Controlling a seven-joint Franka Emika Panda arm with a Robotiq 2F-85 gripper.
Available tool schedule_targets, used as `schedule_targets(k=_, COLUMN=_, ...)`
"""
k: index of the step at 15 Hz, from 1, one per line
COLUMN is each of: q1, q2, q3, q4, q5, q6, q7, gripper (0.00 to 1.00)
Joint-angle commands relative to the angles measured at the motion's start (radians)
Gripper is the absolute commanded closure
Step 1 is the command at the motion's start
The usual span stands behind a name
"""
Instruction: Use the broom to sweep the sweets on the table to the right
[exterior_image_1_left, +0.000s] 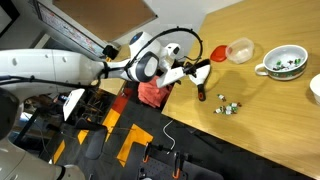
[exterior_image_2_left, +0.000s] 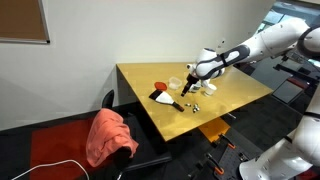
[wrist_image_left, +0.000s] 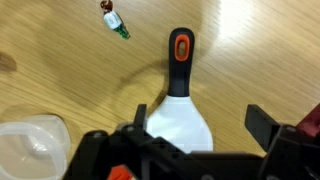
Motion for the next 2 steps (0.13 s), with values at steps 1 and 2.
schedule_targets(k=1, q1=0.029, q2=-0.153, q3=-0.032, q4=-0.098, q5=-0.008, q6=-0.090, q7=0.050, gripper=0.00)
schedule_targets(k=2, q1=0.036, q2=-0.174, q3=-0.040, q4=-0.106, q5=-0.009, q6=-0.110, q7=0.058, gripper=0.00)
